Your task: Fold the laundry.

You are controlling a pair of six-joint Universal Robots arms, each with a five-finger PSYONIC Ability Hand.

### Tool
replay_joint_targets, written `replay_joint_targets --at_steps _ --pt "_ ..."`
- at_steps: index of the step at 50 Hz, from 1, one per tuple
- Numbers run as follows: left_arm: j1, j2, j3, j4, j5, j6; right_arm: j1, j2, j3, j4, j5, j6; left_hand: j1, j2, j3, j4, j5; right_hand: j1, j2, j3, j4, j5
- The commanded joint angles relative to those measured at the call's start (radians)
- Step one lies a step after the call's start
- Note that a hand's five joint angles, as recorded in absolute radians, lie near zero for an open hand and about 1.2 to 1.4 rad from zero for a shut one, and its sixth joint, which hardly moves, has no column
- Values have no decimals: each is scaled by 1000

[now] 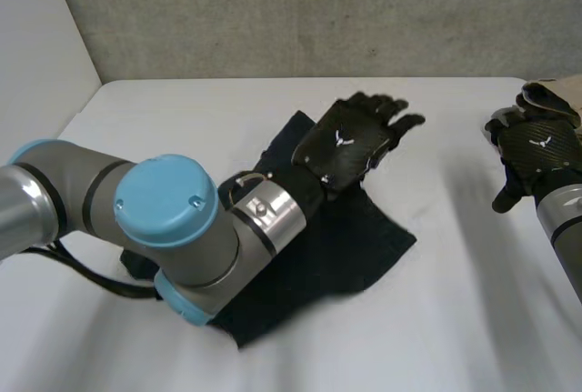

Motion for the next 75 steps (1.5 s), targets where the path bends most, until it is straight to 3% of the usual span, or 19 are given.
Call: replay_joint_targets --at_steps 1,8,11,15,24,28,31,33,34,36,39,46,52,55,56,60,67,72,75 --pt "74 184 -112 -184 -92 1 2 -5 -1 7 -105 -3 10 -3 -5 1 7 -27 -47 -41 -64 -57" --pt "118 429 -325 -319 -316 12 8 -22 -25 206 -385 -15 110 97 95 101 107 -27 -47 -41 -64 -57" --pt "117 513 -440 -363 -388 27 15 -23 -39 286 -433 -21 359 346 344 350 356 -27 -47 -41 -64 -57" --pt "112 602 -566 -415 -417 43 28 -5 -56 348 -470 -62 667 654 652 658 664 45 24 31 8 14" --pt "71 600 -674 -550 -417 32 140 168 -123 360 -457 -361 773 760 758 764 771 154 133 140 117 123" --pt "61 521 -670 -575 -416 30 163 245 -155 357 -434 -384 744 731 729 735 741 157 136 143 120 126" --pt "67 474 -666 -575 -417 30 180 299 -191 354 -414 -380 578 564 562 569 575 189 168 175 152 158" --pt "78 452 -657 -569 -420 30 193 320 -208 352 -406 -381 349 336 334 340 346 248 227 234 210 217" --pt "84 445 -655 -566 -420 30 197 331 -215 352 -404 -381 296 282 280 286 293 297 277 283 260 266" --pt "98 429 -644 -557 -420 30 203 351 -244 348 -397 -375 196 183 181 187 193 611 590 597 573 580" --pt "118 397 -625 -526 -422 30 208 356 -271 339 -394 -348 22 9 7 13 19 1193 1172 1179 1155 1162" --pt "118 320 -578 -394 -435 33 211 339 -258 300 -392 -263 28 15 13 19 25 1195 1174 1181 1158 1164" --pt "112 212 -522 -301 -474 47 202 302 -232 300 -389 -223 221 208 206 212 218 1195 1174 1181 1158 1164" --pt "110 159 -482 -267 -498 53 205 300 -225 299 -381 -202 567 554 552 558 564 1195 1174 1181 1158 1164" --pt "109 149 -464 -249 -503 62 206 297 -225 300 -375 -199 803 790 788 794 801 1195 1174 1181 1158 1164" --pt "109 155 -433 -183 -505 107 205 284 -225 302 -337 -191 1162 1149 1147 1153 1160 1195 1174 1181 1158 1164" --pt "104 237 -401 -103 -503 260 202 172 -244 311 -257 -147 1164 1150 1148 1155 1161 1195 1174 1181 1158 1164" --pt "100 416 -359 -103 -500 375 199 60 -287 338 -228 -131 1164 1150 1148 1155 1161 1195 1174 1181 1158 1164" --pt "95 526 -325 -101 -500 382 196 -41 -332 339 -210 -104 1164 1150 1148 1155 1161 1195 1174 1181 1158 1164"
